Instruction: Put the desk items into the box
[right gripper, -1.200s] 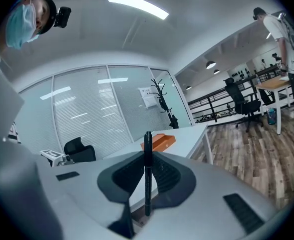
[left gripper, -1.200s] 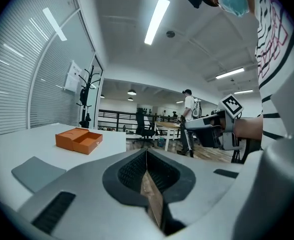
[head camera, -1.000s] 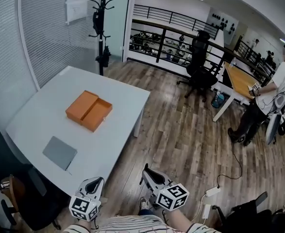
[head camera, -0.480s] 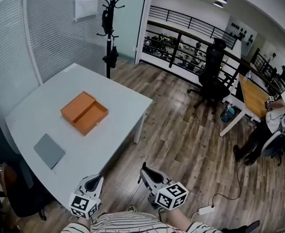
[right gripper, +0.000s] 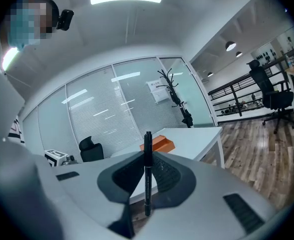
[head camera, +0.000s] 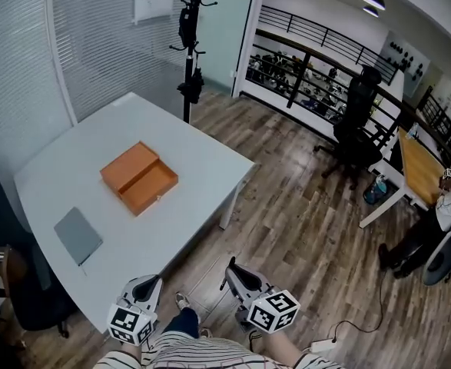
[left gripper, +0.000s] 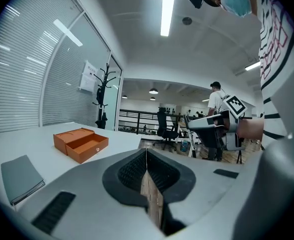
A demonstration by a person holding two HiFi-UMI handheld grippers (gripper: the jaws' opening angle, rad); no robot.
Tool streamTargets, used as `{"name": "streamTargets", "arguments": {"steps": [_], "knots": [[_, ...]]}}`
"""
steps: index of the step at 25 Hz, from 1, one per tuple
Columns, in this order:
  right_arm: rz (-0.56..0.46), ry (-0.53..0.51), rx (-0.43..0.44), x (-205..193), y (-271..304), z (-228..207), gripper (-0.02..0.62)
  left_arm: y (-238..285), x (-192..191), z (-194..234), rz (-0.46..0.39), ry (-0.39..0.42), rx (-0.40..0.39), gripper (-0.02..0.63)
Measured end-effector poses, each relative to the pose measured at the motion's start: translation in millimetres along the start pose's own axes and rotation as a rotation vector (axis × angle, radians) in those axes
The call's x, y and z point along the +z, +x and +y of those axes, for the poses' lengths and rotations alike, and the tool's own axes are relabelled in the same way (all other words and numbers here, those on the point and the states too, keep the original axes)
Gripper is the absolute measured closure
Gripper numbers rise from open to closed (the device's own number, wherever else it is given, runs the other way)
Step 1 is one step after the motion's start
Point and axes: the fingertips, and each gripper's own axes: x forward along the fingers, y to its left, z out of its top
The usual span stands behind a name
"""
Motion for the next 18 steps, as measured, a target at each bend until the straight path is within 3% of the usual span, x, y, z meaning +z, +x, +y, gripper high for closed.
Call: {"name": "streamTargets", "arguments": {"steps": [9,18], "knots": [[0.037,-0.04,0.042,35.2,88.7,-24.8,0.537,57.6,23.9,69.4,-0.025,-0.023,0.036,0.581],[0.089,-0.131,0.148,68.0,205.4,-23.9,0.537,64.1,35.7,168.0,-0.053,-0.075,0.203,0.581]]}}
